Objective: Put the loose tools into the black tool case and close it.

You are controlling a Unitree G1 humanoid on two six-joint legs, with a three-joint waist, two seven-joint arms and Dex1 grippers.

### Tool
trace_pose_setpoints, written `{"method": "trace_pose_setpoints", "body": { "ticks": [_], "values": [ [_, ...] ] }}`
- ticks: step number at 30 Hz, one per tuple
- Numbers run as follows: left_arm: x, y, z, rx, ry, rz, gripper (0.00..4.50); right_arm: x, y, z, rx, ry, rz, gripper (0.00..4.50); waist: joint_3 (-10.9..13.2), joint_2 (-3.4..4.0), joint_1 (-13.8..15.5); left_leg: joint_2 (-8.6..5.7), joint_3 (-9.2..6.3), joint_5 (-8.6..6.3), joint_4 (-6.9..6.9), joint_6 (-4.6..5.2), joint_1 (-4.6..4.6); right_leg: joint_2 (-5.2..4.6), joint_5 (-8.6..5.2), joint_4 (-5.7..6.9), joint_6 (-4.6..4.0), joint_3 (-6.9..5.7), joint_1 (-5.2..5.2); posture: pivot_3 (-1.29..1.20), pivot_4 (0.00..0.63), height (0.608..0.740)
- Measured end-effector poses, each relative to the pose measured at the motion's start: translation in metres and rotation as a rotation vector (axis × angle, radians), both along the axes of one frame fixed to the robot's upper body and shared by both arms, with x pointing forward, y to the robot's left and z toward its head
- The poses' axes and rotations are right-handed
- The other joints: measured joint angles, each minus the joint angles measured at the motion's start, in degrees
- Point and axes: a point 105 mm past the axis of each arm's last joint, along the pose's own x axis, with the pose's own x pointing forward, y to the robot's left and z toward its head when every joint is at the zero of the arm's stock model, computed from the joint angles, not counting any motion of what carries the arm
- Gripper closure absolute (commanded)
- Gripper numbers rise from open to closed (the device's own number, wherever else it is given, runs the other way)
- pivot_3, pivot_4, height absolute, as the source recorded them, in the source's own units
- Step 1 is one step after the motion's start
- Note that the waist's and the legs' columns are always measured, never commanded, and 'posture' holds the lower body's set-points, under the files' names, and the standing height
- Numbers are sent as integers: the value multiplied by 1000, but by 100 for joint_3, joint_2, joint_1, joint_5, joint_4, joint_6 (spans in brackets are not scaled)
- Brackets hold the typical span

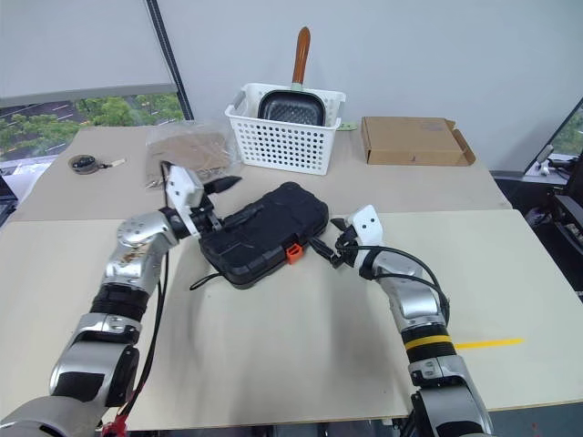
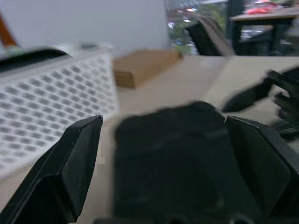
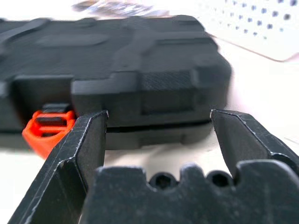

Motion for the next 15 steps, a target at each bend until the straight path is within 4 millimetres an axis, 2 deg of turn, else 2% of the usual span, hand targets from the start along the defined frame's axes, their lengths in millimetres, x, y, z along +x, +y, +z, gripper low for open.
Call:
{"method": "trace_pose_setpoints", "body": {
  "ticks": [3,8,12,15],
  "values": [
    [1,-6,-9,31,29,-15,0,-8,-2,1,0,-13,0,497,0,0,4,0,-8,-10,-1,17,-3,-1,-1,-1,1,-2,-1,0,150,700],
    [0,-16,-19,109,40,-42,0,-36,-1,-16,-34,42,28,497,-2,3,18,-5,-11,-27,0,45,-2,-9,-1,-8,1,0,3,0,150,700],
    [2,-21,-25,149,41,-27,0,-53,21,-34,-46,145,82,497,-4,6,12,-5,-13,-33,3,55,19,-14,-4,-11,3,4,17,0,150,700],
    [1,-28,-27,151,44,-32,0,-51,34,-38,-51,165,82,497,-5,8,16,-3,-16,-28,4,47,30,-15,-3,-4,4,3,23,0,150,700]
  ]
}}
